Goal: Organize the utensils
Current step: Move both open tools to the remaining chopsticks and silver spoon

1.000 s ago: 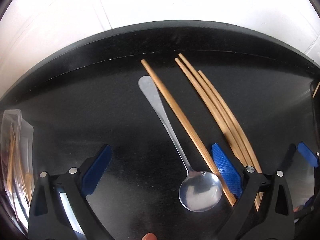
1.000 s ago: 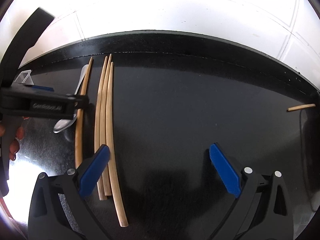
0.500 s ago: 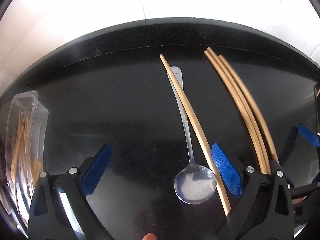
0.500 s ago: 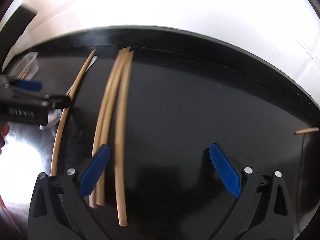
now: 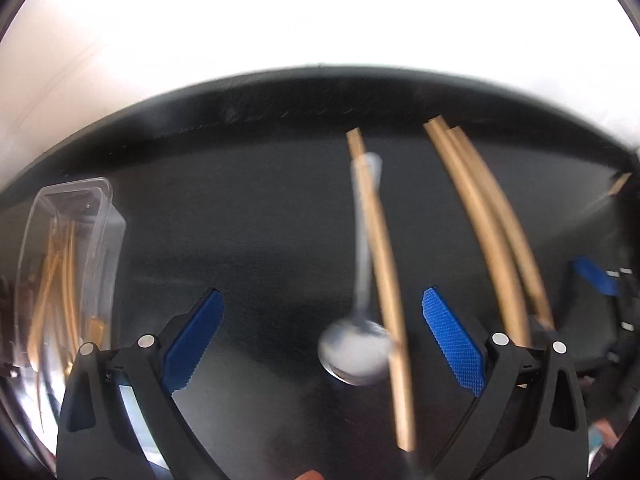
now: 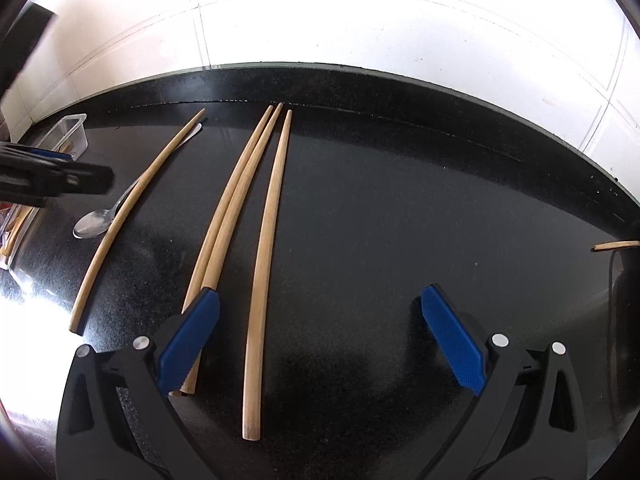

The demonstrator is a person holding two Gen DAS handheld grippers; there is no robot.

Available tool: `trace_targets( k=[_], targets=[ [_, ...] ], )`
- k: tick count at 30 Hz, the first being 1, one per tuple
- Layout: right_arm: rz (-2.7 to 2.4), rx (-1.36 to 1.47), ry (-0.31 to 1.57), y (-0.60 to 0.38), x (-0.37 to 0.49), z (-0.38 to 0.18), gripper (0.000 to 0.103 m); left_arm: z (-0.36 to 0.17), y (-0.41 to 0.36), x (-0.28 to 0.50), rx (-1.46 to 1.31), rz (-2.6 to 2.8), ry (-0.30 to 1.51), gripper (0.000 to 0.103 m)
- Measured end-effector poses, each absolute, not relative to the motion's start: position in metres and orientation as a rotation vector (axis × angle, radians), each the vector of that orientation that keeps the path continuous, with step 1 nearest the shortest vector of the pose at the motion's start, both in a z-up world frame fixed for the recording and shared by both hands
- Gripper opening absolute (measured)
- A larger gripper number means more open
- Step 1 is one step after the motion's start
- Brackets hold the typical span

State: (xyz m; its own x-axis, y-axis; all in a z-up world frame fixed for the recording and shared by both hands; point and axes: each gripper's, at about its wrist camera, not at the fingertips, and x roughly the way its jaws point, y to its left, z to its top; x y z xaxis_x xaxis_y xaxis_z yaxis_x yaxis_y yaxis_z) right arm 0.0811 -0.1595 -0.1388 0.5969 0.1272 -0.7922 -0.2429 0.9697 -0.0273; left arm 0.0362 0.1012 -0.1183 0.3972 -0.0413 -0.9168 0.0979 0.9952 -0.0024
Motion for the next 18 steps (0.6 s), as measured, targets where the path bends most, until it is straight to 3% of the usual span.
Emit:
trace_targets(
  k=[6,10,16,18],
  targets=[
    [0.216,-0.137,0.907,-0.162,0.083,-0.137,0.098,-0.121,0.099,0.024,0.007,-0.201,1.165,0.096],
    [0.216,-0.138,0.907,-0.162,0.083,-0.137,0.098,-0.138,0.104,0.033,-0.128,-0.243,1.235,0.081],
    [0.204,-0.131,0.908,-0.162,0.084,-0.138,0.098,-0.141,0.086,0.038,-0.139,-0.281,1.226,0.077],
    [0.203,-0.131,0.908,-0.162,0.084,-0.138,0.098,-0.142,0.088,0.04,-0.168,-0.31,1.227,0.068]
  ],
)
